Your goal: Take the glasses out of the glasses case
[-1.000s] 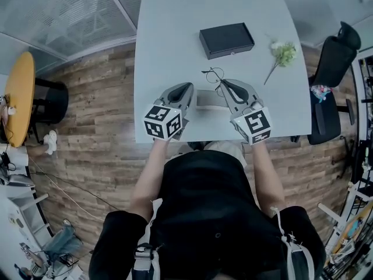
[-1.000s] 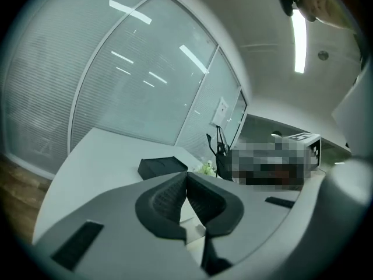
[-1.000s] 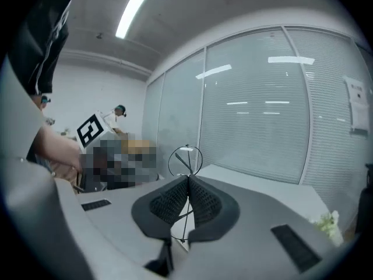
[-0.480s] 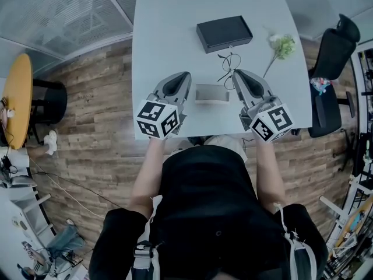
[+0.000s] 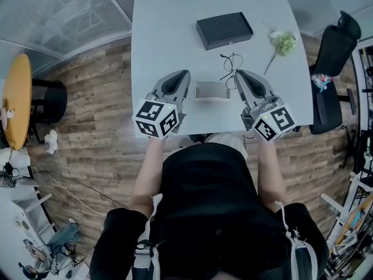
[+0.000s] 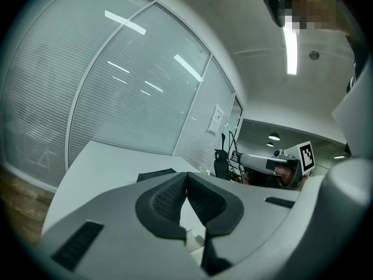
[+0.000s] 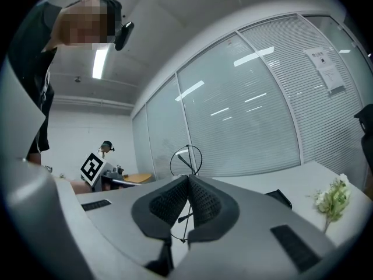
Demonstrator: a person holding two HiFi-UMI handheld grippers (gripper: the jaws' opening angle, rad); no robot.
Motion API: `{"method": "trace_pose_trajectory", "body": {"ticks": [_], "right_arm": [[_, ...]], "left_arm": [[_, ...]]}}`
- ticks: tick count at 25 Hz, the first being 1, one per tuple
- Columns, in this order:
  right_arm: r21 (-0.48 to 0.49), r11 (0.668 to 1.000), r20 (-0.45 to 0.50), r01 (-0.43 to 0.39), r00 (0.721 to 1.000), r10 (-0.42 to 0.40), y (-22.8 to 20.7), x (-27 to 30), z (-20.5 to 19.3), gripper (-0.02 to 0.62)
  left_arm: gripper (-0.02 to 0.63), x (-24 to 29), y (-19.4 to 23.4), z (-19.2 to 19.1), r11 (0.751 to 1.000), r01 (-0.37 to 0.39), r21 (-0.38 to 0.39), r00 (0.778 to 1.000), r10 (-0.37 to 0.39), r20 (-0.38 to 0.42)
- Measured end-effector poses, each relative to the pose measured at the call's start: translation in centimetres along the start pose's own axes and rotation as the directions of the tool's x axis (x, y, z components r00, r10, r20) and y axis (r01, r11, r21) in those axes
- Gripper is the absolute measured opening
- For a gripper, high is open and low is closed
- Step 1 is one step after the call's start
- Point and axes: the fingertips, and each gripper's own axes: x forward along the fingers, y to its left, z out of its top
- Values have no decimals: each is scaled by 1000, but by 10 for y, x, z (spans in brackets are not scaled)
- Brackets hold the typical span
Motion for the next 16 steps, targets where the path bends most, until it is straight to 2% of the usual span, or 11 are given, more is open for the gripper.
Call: {"method": "trace_pose_trajectory", "body": {"ticks": [16], "right_arm": [[11, 1000, 1, -12, 1000, 12, -2, 0, -1, 20]], "left_arm": [[23, 5, 1, -5, 1000, 7, -12, 1000, -7, -13]]}}
